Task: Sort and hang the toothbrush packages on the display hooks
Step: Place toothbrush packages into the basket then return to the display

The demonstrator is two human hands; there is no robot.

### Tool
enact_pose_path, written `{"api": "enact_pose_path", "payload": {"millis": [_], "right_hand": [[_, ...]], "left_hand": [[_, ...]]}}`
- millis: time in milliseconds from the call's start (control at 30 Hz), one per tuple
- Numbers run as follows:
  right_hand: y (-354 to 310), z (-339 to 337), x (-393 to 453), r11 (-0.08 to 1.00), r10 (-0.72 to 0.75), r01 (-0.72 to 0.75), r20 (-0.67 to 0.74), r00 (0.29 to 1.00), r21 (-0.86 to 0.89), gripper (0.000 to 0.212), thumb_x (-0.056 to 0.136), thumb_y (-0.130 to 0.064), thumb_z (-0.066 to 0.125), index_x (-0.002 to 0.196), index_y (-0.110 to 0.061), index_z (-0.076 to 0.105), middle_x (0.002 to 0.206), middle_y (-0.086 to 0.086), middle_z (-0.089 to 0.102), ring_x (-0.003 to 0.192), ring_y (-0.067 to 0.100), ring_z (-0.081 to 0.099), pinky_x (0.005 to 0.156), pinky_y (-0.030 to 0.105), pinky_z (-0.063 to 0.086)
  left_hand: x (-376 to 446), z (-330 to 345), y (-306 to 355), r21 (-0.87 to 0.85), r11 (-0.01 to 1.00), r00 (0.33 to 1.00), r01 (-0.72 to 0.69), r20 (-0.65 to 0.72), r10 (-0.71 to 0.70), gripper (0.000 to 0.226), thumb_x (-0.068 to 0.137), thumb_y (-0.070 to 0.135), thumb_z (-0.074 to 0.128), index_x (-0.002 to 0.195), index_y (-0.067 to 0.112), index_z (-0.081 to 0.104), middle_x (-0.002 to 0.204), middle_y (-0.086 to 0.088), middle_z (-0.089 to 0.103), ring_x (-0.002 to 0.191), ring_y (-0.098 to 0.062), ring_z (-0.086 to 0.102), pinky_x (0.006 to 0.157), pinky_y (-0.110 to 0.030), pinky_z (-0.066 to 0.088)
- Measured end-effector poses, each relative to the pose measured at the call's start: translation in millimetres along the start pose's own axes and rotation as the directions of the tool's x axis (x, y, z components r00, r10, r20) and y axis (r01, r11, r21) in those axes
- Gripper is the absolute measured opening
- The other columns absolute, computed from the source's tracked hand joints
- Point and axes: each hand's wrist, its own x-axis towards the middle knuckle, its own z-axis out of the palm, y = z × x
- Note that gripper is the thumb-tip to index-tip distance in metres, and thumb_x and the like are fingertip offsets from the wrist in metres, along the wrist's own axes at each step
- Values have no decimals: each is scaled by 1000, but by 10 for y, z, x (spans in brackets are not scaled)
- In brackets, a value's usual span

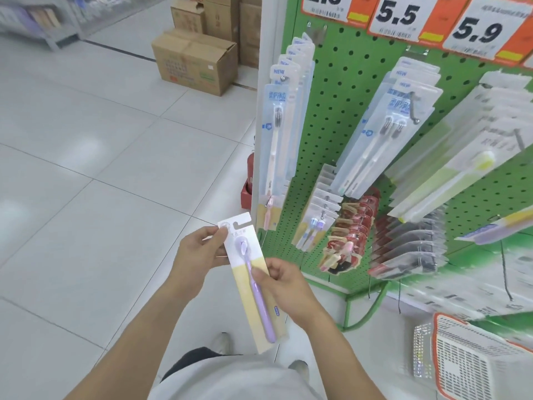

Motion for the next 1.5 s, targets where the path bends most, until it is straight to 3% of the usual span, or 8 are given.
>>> {"api": "enact_pose_path", "payload": {"millis": [167,400,533,667,833,1067,1333,1500], "right_hand": [[-38,-55,-172,991,19,-25,48,999,129,21,91,-28,74,104,-12,75,98,18,74,85,22,64,83,37,48],[10,-231,-480,985,76,-98,159,984,139,37,86,-16,79,120,-8,67,113,19,74,103,32,71,101,45,50],[13,-275,-553,982,99,-118,127,987,149,28,91,-6,72,118,-2,67,108,26,73,98,42,72,83,40,58],[12,-282,-581,976,92,-113,118,989,187,31,90,-8,72,120,-1,66,108,27,73,98,42,72,82,40,58],[3,-394,-602,980,93,-116,144,985,162,38,87,-21,78,121,-7,69,114,23,73,106,39,70,100,46,51],[96,-560,-664,981,140,-155,129,982,118,37,86,-27,75,115,-5,73,112,29,70,96,37,72,81,45,61],[104,-588,-616,989,116,-125,105,988,80,32,86,-26,76,111,-5,74,102,31,71,91,34,71,80,43,60],[69,-578,-580,967,-48,25,-82,995,-253,6,92,-27,71,88,-27,76,69,-5,58,65,13,47,63,29,38]], "left_hand": [[-246,62,-57,29,999,988,28,153,-33,32,102,21,54,104,-6,72,100,-22,76,93,-39,74,85,-45,60],[-203,136,-107,-82,991,994,108,-4,-109,27,100,17,59,103,-6,73,98,-21,76,92,-40,74,89,-47,58],[-205,171,-153,-108,984,989,145,-3,-146,26,101,17,57,107,-5,71,100,-19,77,94,-37,74,89,-45,58],[-249,231,-221,-72,984,985,160,81,-155,24,101,13,56,112,-5,68,105,-21,75,96,-37,74,91,-45,58],[-261,296,-251,-112,982,989,149,42,-145,20,101,11,57,109,-4,69,101,-20,76,92,-36,74,90,-45,57],[-214,316,-254,-198,969,988,150,-6,-154,19,100,9,58,110,-3,68,103,-17,77,91,-31,74,90,-44,57],[-178,324,-283,-227,958,982,173,-31,-185,14,98,8,61,107,1,68,104,-17,76,84,-28,74,88,-43,57],[-179,410,-305,-146,971,975,191,-85,-205,46,85,8,75,128,3,58,111,-16,72,88,-25,72,81,-36,60]]}}
